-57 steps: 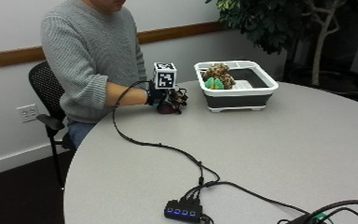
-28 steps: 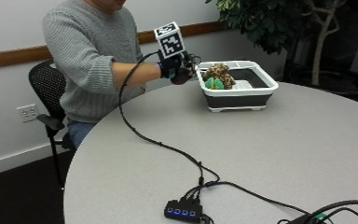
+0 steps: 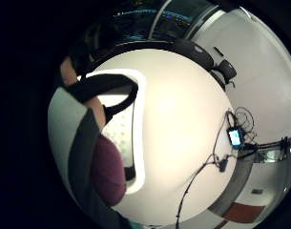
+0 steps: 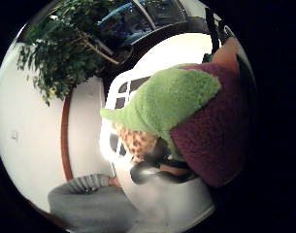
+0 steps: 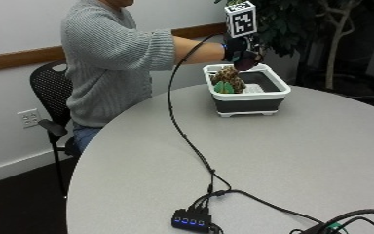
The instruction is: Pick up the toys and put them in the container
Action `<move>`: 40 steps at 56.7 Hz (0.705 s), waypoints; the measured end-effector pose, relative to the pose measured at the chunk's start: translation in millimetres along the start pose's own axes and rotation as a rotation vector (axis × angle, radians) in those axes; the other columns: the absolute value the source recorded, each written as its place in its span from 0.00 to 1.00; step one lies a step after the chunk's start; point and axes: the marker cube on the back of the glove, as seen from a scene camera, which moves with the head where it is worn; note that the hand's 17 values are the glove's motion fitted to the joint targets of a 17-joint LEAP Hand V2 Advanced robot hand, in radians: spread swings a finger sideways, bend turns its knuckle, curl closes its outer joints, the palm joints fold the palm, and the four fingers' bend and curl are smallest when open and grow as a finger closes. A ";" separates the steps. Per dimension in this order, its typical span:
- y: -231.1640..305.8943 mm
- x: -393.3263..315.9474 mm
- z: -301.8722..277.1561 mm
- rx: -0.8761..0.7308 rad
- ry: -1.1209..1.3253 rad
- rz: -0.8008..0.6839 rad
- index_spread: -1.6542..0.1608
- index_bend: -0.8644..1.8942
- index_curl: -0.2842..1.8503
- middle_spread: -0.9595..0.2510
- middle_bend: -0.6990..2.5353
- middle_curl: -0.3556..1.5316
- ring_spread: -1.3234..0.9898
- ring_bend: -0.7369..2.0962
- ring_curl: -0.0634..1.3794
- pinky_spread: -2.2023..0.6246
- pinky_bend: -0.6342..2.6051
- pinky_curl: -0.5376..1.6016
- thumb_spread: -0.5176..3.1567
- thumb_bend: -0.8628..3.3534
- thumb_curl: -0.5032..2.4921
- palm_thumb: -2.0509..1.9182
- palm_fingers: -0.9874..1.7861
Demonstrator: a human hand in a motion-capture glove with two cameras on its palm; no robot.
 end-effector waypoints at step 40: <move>184.3 67.1 -41.5 -0.113 -0.071 -0.084 0.73 0.37 0.29 0.66 0.25 0.36 0.50 0.36 0.25 0.79 0.50 0.41 0.46 0.19 0.27 0.49 0.30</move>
